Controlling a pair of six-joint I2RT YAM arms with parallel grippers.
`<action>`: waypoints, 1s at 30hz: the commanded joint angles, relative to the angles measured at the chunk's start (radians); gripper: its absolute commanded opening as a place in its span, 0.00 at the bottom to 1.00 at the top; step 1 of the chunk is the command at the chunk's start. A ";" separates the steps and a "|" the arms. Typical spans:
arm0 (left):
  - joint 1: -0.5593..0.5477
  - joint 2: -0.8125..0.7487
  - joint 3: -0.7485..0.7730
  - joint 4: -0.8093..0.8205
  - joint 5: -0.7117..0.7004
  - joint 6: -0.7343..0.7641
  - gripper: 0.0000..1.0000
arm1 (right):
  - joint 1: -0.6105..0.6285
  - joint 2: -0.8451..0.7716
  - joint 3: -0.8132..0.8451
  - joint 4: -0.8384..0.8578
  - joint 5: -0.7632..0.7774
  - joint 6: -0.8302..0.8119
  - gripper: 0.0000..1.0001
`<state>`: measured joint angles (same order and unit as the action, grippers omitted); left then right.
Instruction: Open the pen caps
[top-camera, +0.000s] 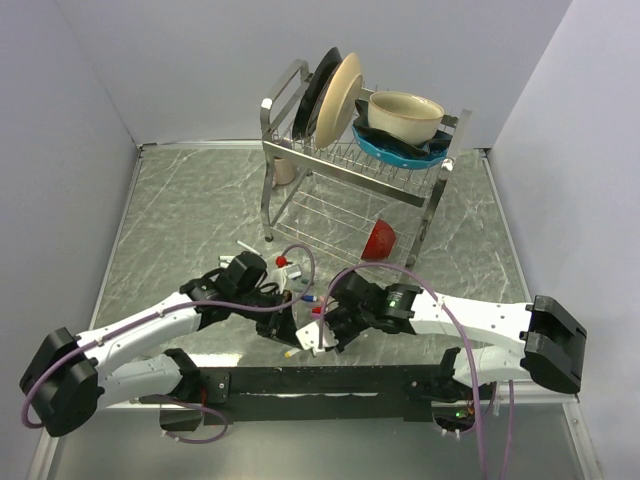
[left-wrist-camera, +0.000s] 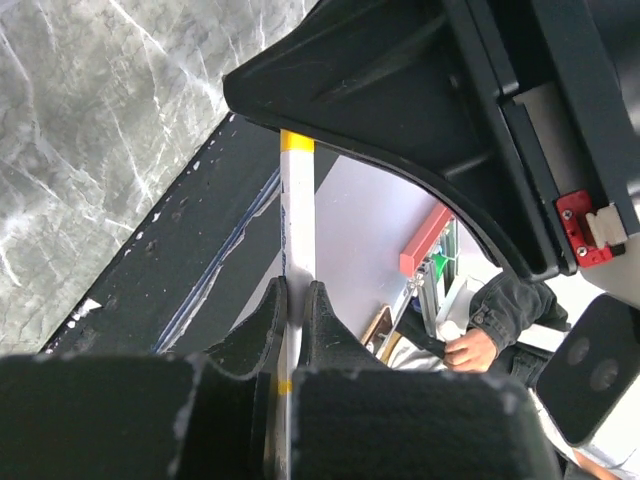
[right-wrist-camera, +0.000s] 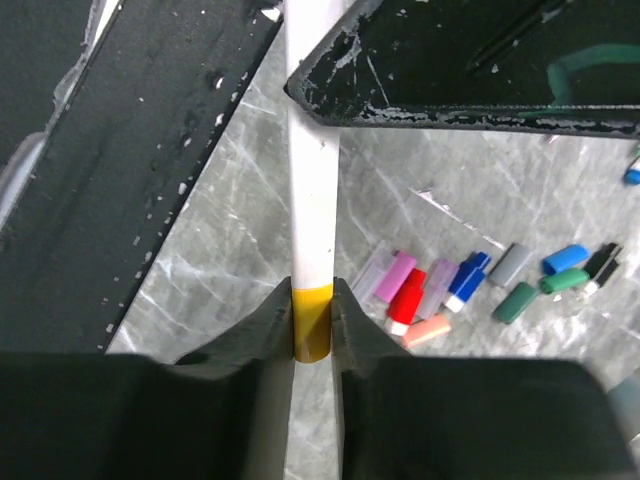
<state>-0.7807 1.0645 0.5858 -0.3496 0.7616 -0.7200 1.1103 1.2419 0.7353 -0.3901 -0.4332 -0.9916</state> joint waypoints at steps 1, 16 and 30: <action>-0.003 -0.046 0.009 0.037 -0.010 -0.012 0.01 | 0.006 0.008 0.055 -0.029 -0.012 0.013 0.02; 0.004 -0.587 -0.141 0.221 -0.758 -0.337 1.00 | -0.104 0.004 0.236 -0.055 -0.167 0.430 0.00; 0.001 -0.562 -0.331 0.635 -0.871 -0.556 0.86 | -0.208 0.120 0.271 0.063 -0.145 0.801 0.00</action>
<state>-0.7784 0.4381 0.2432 0.1207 -0.0994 -1.2343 0.9089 1.3388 0.9501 -0.3820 -0.5835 -0.2962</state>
